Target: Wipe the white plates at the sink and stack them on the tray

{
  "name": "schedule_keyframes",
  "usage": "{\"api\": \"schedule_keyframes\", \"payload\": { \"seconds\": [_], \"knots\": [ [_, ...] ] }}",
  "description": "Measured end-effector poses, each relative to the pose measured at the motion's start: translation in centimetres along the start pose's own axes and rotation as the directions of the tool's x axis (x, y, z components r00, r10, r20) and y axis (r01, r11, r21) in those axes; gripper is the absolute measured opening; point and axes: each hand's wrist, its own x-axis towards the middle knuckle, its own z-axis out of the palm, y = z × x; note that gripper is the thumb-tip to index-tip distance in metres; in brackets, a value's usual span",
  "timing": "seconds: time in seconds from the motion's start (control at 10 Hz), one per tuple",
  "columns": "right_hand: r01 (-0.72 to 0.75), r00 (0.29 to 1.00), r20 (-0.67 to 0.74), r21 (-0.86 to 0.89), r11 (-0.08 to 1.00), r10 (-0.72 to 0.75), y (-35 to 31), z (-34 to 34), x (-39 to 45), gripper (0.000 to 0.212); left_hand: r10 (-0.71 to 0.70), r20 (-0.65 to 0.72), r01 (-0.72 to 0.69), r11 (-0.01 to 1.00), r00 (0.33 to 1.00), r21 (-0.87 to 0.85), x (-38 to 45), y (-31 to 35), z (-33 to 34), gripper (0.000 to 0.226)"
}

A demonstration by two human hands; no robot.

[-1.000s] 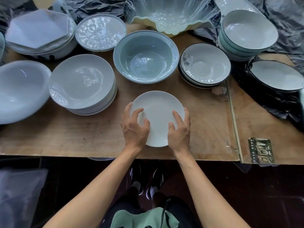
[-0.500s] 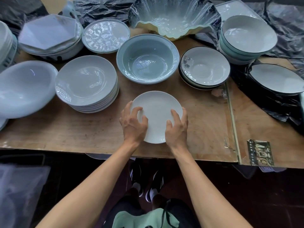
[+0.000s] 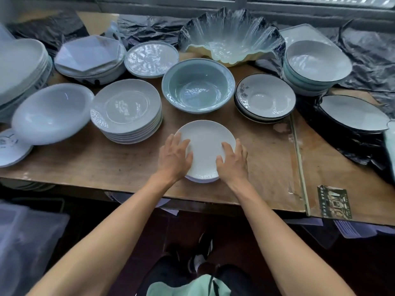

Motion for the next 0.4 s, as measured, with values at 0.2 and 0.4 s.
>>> {"api": "schedule_keyframes", "payload": {
  "seconds": [0.2,0.4],
  "knots": [
    [0.099,0.991,0.095,-0.109,0.989,-0.089,-0.8,-2.5,-1.5,0.054,0.17,0.02,-0.17,0.968,0.985,0.186,-1.8,0.3,-4.4,0.048],
    [0.222,0.964,0.188,-0.196,0.955,-0.186,-2.6,-6.3,-5.0,0.046,0.301,-0.013,-0.286,0.919,0.954,0.27,-4.2,0.9,-9.2,0.052]
  ]
}}
